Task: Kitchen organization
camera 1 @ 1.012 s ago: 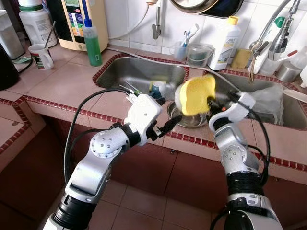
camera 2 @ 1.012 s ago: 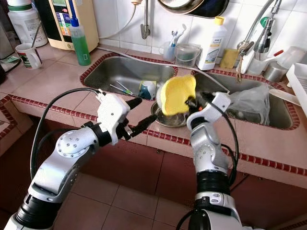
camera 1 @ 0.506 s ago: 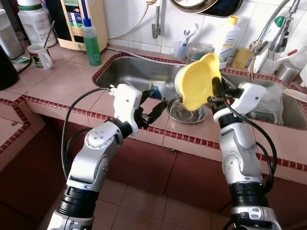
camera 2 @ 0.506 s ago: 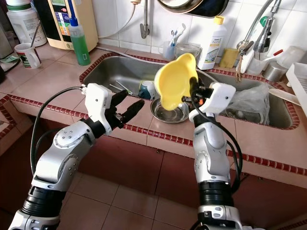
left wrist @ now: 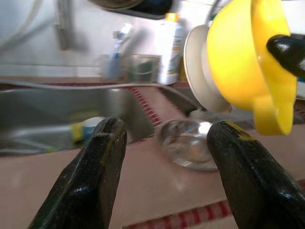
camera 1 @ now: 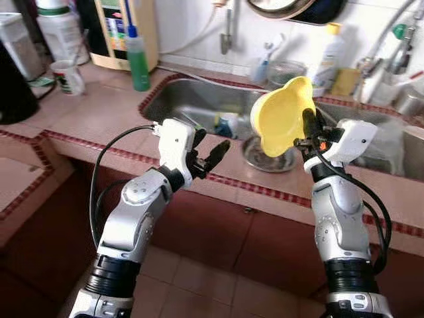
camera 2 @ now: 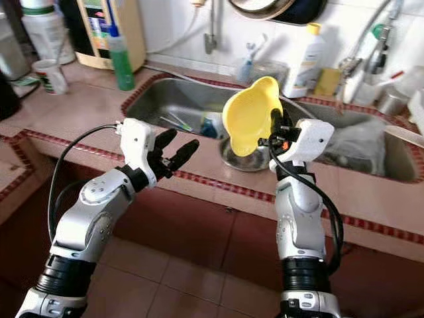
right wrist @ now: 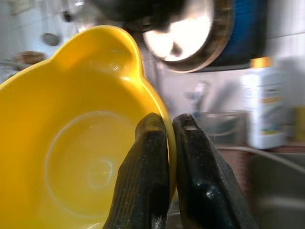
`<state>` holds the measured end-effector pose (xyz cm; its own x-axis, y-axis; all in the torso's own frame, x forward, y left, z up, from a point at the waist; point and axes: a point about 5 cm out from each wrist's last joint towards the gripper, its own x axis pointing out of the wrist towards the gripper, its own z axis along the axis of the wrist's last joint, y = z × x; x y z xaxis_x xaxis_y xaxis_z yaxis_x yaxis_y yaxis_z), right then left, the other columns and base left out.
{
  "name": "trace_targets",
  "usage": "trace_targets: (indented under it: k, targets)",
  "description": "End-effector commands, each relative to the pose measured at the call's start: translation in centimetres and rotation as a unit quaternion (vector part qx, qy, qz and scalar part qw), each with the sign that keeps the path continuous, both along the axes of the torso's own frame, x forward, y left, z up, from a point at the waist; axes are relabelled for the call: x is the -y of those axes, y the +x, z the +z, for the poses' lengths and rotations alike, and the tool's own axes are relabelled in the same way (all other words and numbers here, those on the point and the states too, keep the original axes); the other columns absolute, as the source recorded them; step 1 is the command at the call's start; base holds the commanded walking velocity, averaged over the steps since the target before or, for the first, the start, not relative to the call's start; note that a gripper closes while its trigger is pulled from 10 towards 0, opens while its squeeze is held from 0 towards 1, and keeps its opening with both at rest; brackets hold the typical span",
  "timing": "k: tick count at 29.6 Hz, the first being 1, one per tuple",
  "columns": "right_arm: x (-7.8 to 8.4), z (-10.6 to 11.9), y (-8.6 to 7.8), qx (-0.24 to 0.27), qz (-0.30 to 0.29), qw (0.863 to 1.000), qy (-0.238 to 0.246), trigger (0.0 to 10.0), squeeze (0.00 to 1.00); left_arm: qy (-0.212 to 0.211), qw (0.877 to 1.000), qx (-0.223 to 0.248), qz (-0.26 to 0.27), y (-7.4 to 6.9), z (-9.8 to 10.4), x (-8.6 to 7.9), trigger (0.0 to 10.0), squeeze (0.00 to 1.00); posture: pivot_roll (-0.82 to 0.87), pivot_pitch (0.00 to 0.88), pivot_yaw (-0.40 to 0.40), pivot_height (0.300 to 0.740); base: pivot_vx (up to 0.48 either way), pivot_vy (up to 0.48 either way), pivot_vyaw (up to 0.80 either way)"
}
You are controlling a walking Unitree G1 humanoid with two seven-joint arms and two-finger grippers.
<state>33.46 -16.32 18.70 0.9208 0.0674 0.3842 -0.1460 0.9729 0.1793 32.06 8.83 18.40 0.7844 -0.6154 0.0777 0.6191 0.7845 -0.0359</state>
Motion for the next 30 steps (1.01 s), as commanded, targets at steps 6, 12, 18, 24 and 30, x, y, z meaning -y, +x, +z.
trace_targets:
  k: [6, 12, 18, 24, 30]
  targets:
    - [-0.29, 0.71, -0.18, 0.021, 0.008, 1.0, -0.01, 10.0, 0.0, -0.003, 1.0, 0.006, 0.001, 0.12, 0.26, -0.11, 10.0, 0.0, 0.04, 0.0, -0.034, 0.74, 0.0, 0.48, 0.0]
    - [-0.47, 0.71, -0.23, 0.023, 0.011, 1.0, -0.016, 10.0, 0.0, 0.002, 1.0, 0.005, 0.005, 0.12, 0.23, -0.12, 10.0, 0.0, 0.04, 0.0, -0.037, 0.74, 0.0, 0.122, 0.0]
    - [-0.53, 0.7, -0.29, 0.024, 0.012, 0.999, -0.019, 10.0, 0.0, 0.009, 1.0, 0.012, -0.002, 0.0, 0.31, -0.03, 10.0, 0.0, 0.04, 0.0, -0.035, 0.74, 0.0, 0.0, 0.0]
    - [-0.53, 0.71, -0.3, 0.026, 0.011, 0.999, -0.02, 10.0, 0.0, 0.012, 1.0, 0.018, -0.007, -0.02, 0.47, -0.03, 10.0, 0.0, 0.04, 0.0, -0.03, 0.74, 0.044, 0.0, 0.0]
    - [-0.59, 0.72, -0.28, 0.026, 0.011, 0.999, -0.021, 10.0, 0.0, 0.014, 1.0, 0.022, -0.01, -0.04, 0.56, 0.01, 10.0, 0.0, 0.04, 0.0, -0.029, 0.74, 0.345, 0.0, 0.0]
